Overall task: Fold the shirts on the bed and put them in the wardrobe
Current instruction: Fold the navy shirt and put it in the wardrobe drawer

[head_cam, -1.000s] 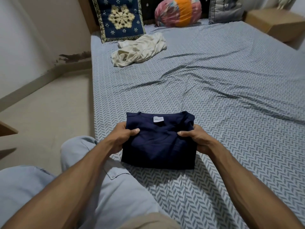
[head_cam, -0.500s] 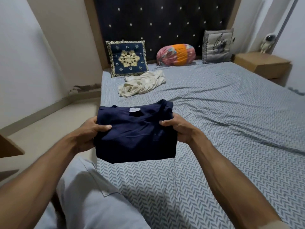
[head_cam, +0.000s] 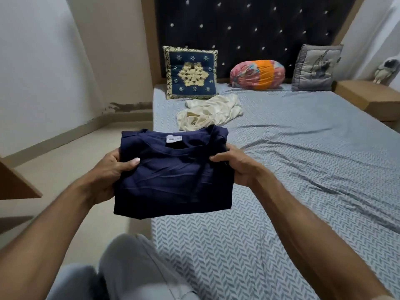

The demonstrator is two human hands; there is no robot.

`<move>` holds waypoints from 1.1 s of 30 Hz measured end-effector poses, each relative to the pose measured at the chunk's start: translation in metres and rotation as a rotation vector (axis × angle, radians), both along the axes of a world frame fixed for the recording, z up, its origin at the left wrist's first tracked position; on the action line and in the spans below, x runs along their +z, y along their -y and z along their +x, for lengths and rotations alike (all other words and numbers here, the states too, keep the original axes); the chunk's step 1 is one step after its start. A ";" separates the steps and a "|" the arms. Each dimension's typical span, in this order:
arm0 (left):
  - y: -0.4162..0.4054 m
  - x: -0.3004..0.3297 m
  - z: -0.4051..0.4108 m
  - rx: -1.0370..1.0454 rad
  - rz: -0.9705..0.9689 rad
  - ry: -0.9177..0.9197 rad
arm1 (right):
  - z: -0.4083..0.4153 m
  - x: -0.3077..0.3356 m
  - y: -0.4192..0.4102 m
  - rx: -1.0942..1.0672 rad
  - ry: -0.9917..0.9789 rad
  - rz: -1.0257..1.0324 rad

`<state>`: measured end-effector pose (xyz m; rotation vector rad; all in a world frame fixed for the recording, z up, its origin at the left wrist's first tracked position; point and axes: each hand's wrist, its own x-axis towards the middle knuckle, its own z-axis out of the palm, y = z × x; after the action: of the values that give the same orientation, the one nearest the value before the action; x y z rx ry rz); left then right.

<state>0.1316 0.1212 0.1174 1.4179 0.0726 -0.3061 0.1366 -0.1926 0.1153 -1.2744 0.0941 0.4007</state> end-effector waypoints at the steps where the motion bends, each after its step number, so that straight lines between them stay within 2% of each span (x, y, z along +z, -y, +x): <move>1: -0.018 -0.006 0.009 0.012 0.001 -0.011 | 0.014 -0.006 -0.017 0.022 -0.022 -0.004; 8: -0.124 -0.057 0.072 0.044 -0.012 -0.111 | 0.087 -0.050 -0.122 0.087 -0.127 -0.043; 13: -0.190 -0.042 0.078 0.121 -0.024 -0.209 | 0.111 -0.033 -0.195 0.124 -0.212 -0.073; 20: -0.273 0.105 0.030 0.239 -0.089 -0.370 | 0.109 0.117 -0.279 0.282 -0.322 -0.034; 26: -0.326 0.242 -0.028 0.370 -0.125 -0.358 | 0.110 0.249 -0.351 0.470 -0.306 -0.084; 33: -0.375 0.307 -0.071 0.596 -0.092 -0.300 | 0.137 0.308 -0.449 0.711 -0.225 -0.127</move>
<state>0.0602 0.4965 0.4241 1.1879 0.7044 -0.0225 0.2733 0.2567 0.4234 -1.3601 -0.1535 1.1648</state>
